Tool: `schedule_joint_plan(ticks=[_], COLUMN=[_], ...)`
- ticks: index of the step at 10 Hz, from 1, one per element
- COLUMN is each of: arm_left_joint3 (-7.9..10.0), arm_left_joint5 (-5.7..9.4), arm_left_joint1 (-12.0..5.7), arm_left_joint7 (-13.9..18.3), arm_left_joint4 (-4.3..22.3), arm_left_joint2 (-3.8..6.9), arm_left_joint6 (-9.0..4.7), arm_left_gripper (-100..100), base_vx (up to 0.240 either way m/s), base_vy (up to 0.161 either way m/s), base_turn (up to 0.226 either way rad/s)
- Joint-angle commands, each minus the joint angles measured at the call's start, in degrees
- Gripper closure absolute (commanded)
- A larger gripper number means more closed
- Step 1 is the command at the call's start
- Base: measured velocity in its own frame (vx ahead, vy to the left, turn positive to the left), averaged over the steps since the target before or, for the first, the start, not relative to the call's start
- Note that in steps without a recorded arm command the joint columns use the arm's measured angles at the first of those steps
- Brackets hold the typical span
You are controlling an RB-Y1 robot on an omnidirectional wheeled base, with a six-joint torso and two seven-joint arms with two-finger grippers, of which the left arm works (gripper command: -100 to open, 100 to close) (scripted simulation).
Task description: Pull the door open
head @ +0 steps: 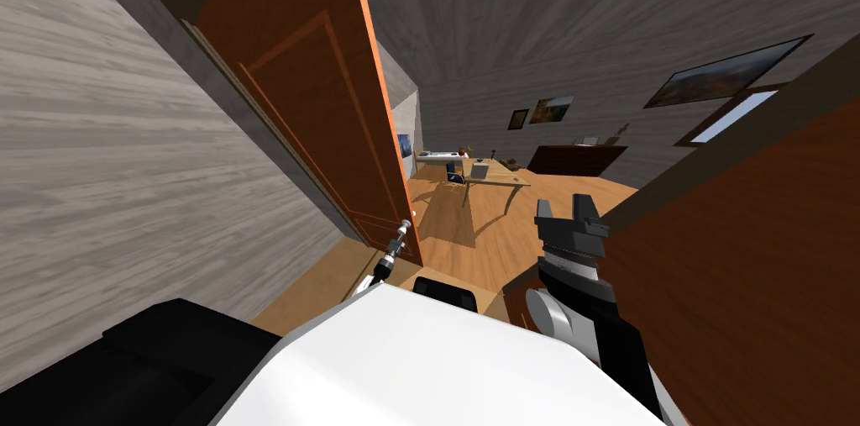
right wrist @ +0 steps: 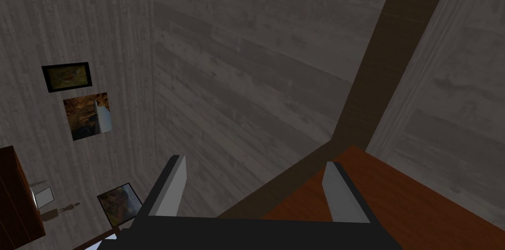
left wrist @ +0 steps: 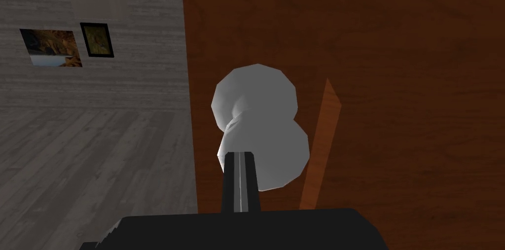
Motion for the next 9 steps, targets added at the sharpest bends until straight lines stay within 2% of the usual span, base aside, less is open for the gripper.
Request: schedule_joint_plan(ticks=[1, 4, 7, 8, 9], arm_left_joint3=[0.15, 0.39, 0.62, 0.60, 1.70], arm_left_joint5=[0.12, 0.30, 0.48, 0.47, 1.16], arm_left_joint1=[0.27, 0.70, 1.11, 0.99, 1.03], arm_left_joint7=[0.3, 0.7, 1.1, 1.0, 1.1], arm_left_joint4=[-0.2, -0.5, -0.7, -0.5, 0.6], arm_left_joint2=[0.76, 1.93, 3.06, 2.88, 3.48], arm_left_joint6=[-0.36, -0.91, -1.46, -1.47, -2.30], arm_left_gripper=[-100, -100, -100, -100, -100], base_vx=[-0.138, -0.185, -0.176, -0.090, 0.097], base_vy=[-0.056, -0.033, 0.060, 0.042, -0.039], base_turn=[-0.043, -0.019, 0.003, -0.005, -0.211])
